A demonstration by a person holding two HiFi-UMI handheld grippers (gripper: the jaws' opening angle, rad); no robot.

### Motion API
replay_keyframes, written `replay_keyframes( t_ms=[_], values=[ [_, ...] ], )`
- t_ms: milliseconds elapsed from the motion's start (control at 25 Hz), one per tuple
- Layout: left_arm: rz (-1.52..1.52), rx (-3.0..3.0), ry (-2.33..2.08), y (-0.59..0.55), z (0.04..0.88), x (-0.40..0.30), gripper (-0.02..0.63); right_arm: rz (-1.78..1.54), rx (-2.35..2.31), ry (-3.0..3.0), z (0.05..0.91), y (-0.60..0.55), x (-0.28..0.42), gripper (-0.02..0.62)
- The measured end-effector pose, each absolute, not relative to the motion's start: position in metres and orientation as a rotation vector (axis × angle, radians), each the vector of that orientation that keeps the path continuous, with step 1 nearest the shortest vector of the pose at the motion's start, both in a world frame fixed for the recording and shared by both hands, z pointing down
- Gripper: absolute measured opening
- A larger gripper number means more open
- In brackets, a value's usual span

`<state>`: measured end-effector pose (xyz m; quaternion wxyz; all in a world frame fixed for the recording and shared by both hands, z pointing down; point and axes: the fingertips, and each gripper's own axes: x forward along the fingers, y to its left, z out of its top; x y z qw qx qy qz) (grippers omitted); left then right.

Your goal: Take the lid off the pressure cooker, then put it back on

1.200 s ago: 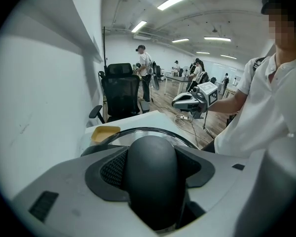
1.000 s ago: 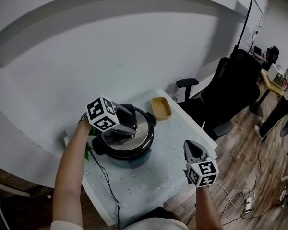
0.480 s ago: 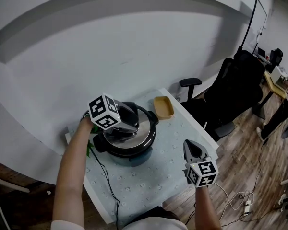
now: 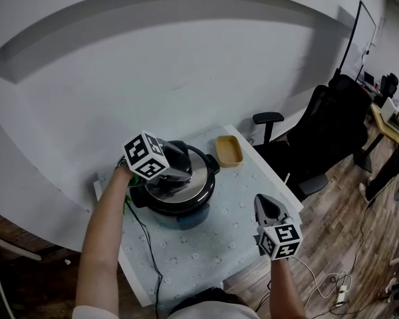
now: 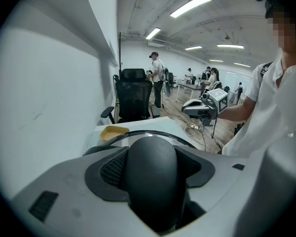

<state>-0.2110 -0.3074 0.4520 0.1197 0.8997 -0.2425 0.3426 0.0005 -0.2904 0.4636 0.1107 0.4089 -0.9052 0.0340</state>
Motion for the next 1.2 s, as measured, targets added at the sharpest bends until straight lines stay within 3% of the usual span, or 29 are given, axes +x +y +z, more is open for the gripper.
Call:
replay_keyframes(
  t_ms=[1200],
  values=[
    [0.87, 2.38, -1.166, -0.322, 0.452, -0.225, 0.285, 0.082, 0.979, -2.791, 0.455, -0.314, -0.019, 0.002]
  ],
)
